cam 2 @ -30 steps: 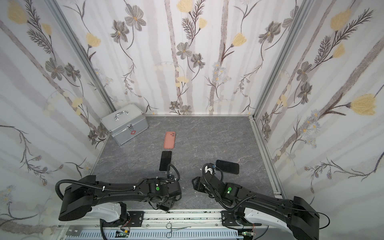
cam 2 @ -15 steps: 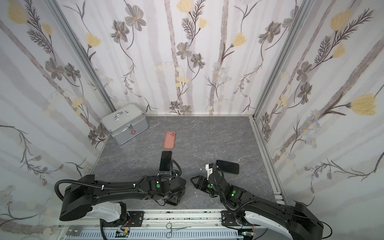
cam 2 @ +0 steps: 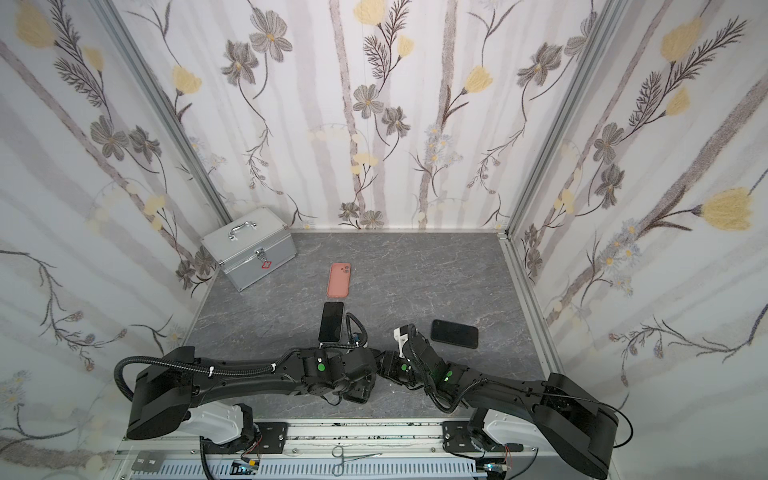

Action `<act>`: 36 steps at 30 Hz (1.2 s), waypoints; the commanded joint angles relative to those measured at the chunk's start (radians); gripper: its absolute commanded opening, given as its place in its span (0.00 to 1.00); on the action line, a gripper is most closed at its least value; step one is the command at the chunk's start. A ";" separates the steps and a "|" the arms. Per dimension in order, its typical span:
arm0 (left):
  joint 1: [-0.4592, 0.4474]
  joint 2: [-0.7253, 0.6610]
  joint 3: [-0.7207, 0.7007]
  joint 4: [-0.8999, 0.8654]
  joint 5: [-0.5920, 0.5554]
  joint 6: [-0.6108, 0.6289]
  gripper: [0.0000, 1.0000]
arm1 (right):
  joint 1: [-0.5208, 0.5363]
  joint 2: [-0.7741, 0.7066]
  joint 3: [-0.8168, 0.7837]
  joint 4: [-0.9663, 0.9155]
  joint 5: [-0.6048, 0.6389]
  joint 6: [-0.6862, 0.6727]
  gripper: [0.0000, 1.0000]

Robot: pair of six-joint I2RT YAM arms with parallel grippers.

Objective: Take the phone out of the phone case
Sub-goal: Pass the phone.

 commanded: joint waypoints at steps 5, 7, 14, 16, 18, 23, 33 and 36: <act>0.000 -0.005 0.012 0.061 -0.009 0.014 0.53 | 0.000 0.005 0.030 0.054 -0.015 0.016 0.26; 0.000 -0.010 0.013 0.062 -0.014 0.017 0.53 | -0.003 0.001 0.035 0.031 -0.008 0.009 0.19; 0.007 -0.059 0.011 0.068 -0.053 0.020 0.51 | -0.028 -0.064 0.038 -0.017 0.027 -0.006 0.05; 0.009 -0.087 0.006 0.077 -0.068 0.021 0.54 | -0.039 -0.102 0.039 -0.048 0.047 -0.019 0.02; 0.013 -0.124 0.000 0.097 -0.076 0.028 0.64 | -0.052 -0.145 0.040 -0.077 0.068 -0.035 0.00; 0.049 -0.272 -0.041 0.210 -0.058 0.052 0.93 | -0.089 -0.264 0.049 -0.157 0.132 -0.069 0.00; 0.199 -0.507 -0.202 0.523 0.127 0.011 1.00 | -0.246 -0.436 0.061 -0.187 0.107 -0.140 0.00; 0.268 -0.548 -0.256 0.654 0.205 -0.023 0.99 | -0.309 -0.476 0.084 -0.169 0.044 -0.173 0.00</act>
